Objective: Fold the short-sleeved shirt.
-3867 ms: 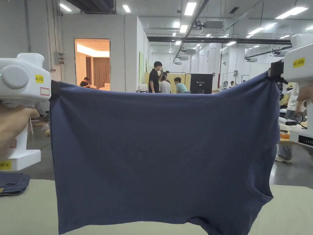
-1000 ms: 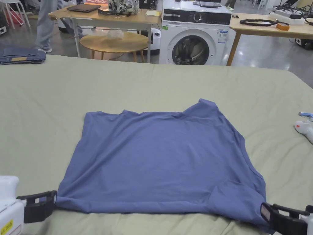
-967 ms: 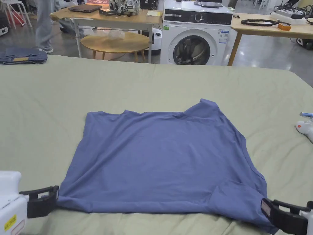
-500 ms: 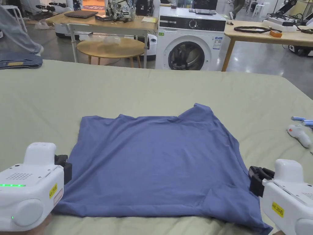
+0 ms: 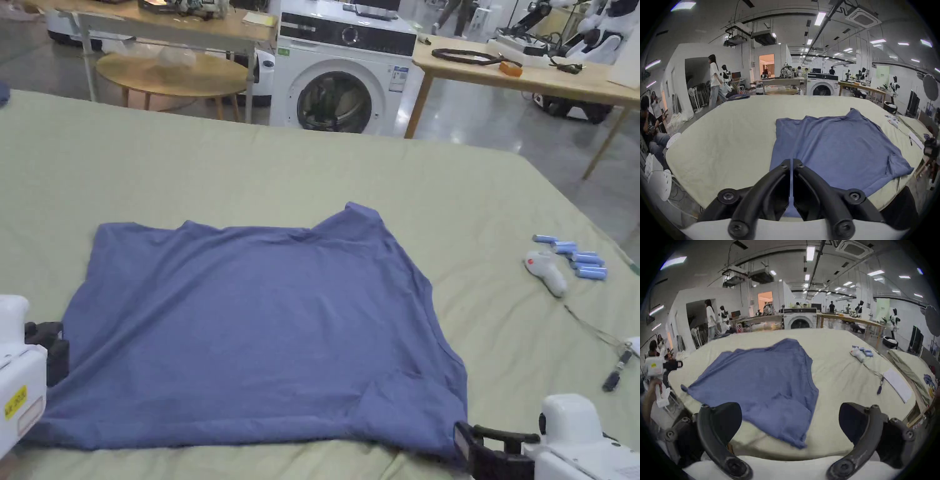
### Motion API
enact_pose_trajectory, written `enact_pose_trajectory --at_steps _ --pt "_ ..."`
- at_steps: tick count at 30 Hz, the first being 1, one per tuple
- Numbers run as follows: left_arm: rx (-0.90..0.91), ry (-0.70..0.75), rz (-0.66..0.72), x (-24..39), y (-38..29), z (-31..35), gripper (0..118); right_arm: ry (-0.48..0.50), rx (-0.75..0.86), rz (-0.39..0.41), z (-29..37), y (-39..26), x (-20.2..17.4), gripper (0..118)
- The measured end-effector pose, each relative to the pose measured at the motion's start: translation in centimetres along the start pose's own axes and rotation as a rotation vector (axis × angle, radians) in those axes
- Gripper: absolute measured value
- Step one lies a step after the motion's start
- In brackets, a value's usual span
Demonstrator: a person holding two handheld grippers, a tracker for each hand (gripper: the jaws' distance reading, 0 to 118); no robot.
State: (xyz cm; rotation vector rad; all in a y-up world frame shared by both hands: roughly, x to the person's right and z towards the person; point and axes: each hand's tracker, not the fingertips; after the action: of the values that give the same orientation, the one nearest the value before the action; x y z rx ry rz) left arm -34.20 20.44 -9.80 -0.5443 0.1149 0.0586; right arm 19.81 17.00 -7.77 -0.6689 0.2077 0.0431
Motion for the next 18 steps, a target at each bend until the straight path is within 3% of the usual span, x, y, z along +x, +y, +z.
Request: enact_pose_trajectory --at_steps 3,9,12,15,16,18 --pt "-0.028 -0.003 0.004 0.4 -0.8 -0.3 0 -0.011 -0.112 0.034 -1.9 -3.2 0.4 118" --pt "-0.054 -0.007 0.009 0.5 -1.9 -0.2 0 -0.013 -0.089 0.006 -3.4 -4.6 -0.2 112" --pt "-0.063 0.009 0.005 0.1 -2.2 0.0 0 -0.009 -0.087 0.003 -4.3 -4.6 -0.2 79" --pt "-0.058 0.024 -0.002 -0.7 -2.7 0.2 0 -0.002 -0.073 0.014 -4.2 -4.3 -0.6 16" --pt "-0.045 0.027 -0.014 -1.0 -2.9 0.6 0 0.000 -0.068 0.016 -3.9 -4.2 -0.6 1" --pt "-0.034 0.024 -0.029 -2.1 -3.0 1.1 2 0.039 -0.027 -0.028 -3.2 -3.6 -0.3 1"
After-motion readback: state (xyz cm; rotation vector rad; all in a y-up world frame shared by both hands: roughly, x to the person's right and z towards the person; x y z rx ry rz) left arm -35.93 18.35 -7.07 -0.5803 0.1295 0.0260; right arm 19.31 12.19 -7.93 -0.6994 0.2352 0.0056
